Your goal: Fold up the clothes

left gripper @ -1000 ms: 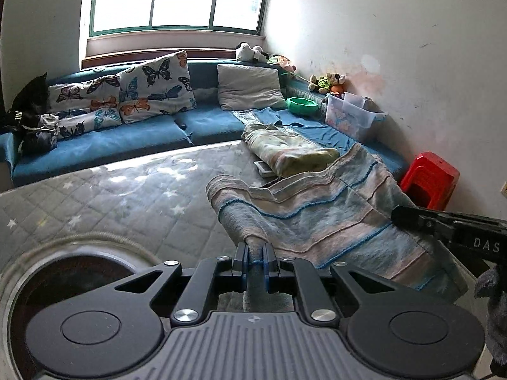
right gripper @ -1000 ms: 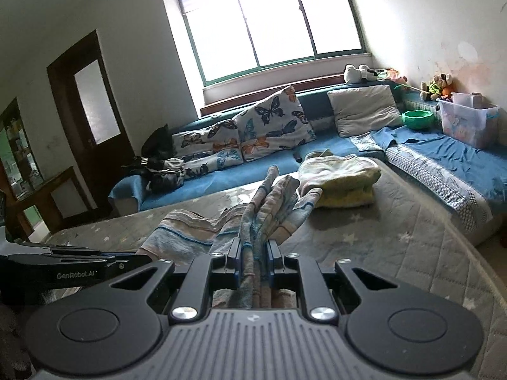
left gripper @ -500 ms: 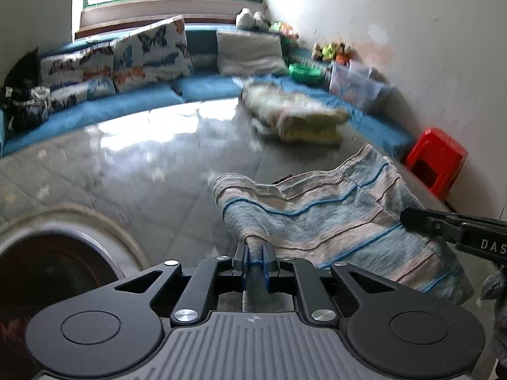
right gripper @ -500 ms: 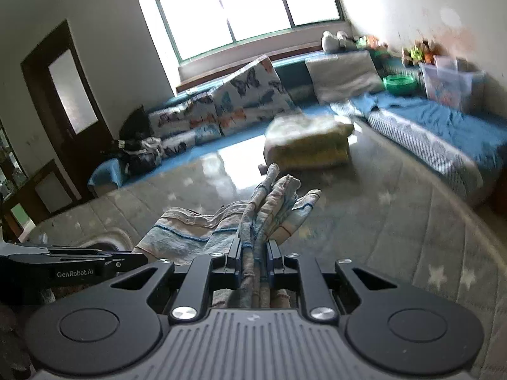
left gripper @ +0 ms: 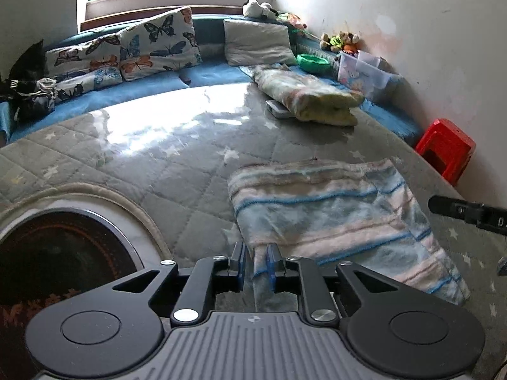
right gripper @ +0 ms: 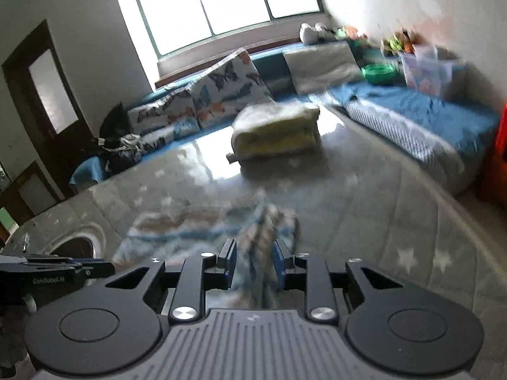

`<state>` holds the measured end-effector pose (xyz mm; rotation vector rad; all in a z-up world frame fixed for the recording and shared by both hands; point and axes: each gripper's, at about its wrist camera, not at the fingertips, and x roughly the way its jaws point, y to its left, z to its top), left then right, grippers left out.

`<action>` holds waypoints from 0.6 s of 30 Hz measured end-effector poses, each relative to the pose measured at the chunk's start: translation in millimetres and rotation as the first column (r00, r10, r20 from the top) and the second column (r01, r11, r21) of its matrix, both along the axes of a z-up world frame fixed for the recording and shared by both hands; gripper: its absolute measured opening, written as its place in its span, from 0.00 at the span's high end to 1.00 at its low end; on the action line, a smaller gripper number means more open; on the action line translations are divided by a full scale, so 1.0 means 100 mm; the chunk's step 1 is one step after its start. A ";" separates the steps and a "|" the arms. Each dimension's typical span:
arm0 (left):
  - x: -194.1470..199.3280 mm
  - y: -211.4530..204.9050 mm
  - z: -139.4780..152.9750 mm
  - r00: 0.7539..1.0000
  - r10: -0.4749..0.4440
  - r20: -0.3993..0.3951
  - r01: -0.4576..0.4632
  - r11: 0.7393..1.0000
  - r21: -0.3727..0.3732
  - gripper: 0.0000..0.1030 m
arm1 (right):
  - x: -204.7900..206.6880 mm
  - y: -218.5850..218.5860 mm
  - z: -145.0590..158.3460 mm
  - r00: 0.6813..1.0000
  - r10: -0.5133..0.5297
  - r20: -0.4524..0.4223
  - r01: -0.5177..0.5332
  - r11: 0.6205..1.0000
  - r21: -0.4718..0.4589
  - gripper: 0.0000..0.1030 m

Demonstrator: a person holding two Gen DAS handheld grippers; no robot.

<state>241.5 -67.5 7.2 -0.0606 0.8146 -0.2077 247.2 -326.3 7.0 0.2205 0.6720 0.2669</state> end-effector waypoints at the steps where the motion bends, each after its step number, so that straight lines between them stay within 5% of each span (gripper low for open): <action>1: 0.00 0.01 0.02 1.000 0.002 0.004 -0.002 1.000 0.000 0.84 | 0.04 0.03 0.02 1.000 0.011 0.007 -0.011 1.000 0.001 0.75; 9: 0.25 -0.06 0.13 0.999 -0.030 0.037 0.030 0.999 -0.016 0.84 | 0.41 0.25 -0.03 0.999 0.051 -0.013 -0.052 0.999 -0.013 0.75; 18: 0.68 -0.17 -0.07 0.998 -0.062 0.002 0.062 0.998 0.000 0.85 | 0.64 0.24 -0.17 0.997 0.046 -0.057 -0.048 0.998 -0.034 0.76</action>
